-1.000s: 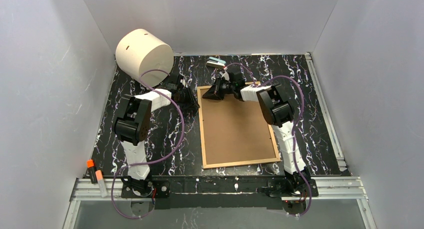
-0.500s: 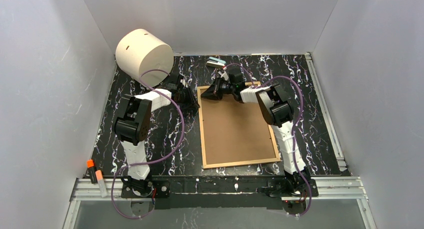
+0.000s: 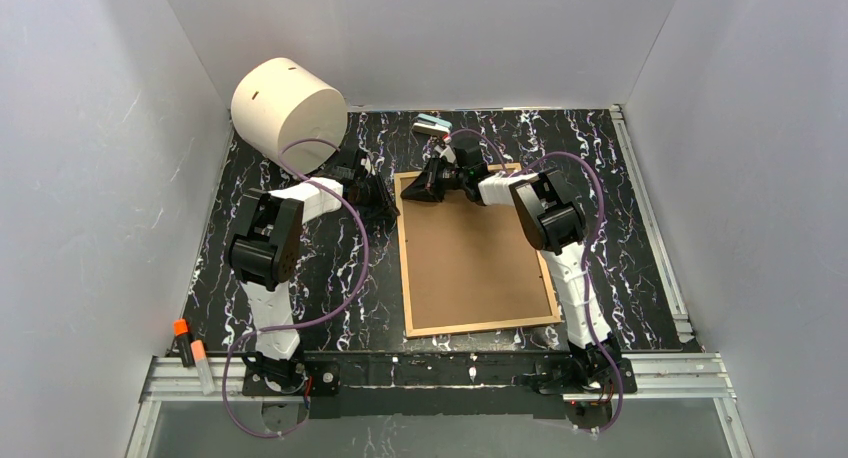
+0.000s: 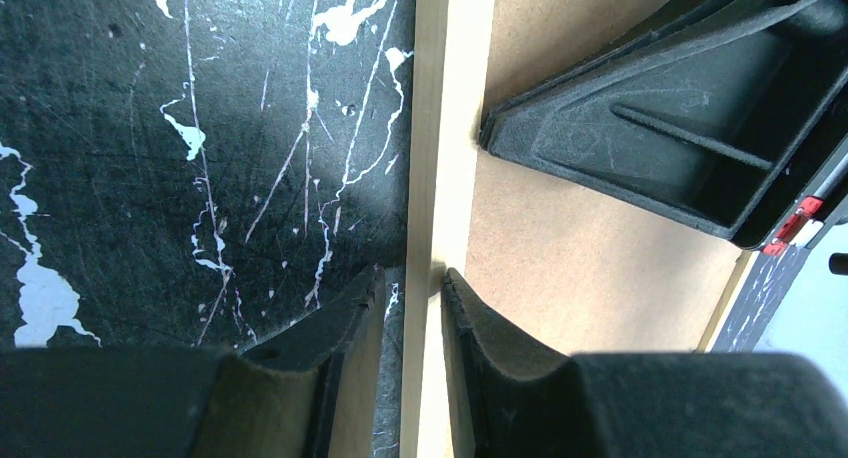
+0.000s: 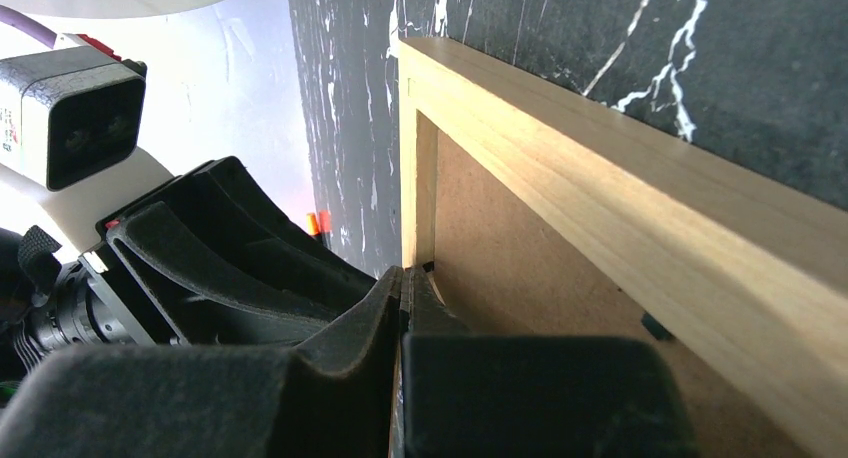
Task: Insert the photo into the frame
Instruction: Install the photo frame at the center of the board.
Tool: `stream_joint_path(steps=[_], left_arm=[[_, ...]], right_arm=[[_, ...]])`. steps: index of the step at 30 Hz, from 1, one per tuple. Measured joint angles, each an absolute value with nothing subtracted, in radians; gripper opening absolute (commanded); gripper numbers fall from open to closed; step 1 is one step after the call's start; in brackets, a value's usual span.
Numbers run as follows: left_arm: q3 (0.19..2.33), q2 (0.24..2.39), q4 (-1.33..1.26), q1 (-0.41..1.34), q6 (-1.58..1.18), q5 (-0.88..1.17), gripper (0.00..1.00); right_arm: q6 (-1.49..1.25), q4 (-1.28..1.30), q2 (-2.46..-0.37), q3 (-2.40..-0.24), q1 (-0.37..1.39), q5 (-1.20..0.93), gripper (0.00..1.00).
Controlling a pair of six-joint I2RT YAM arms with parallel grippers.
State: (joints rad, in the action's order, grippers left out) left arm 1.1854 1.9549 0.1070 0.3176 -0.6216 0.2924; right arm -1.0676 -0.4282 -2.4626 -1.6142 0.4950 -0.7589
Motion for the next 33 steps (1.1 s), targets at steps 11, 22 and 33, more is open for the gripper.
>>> stream_joint_path(steps=[11, 22, 33], left_arm=[[1.178, 1.954, 0.097, 0.318, -0.622, 0.295, 0.24], [1.172, 1.953, 0.085, 0.318, -0.623, 0.295, 0.24], [1.171, 1.954, 0.084, 0.318, -0.626, 0.295, 0.23]], right_arm=[[-1.129, -0.527, -2.468, -1.6, 0.498, -0.772, 0.01], [-1.07, -0.426, -2.479, -1.635, 0.501, -0.765, 0.06], [-1.009, -0.303, -2.463, -1.668, 0.504, -0.727, 0.08]])
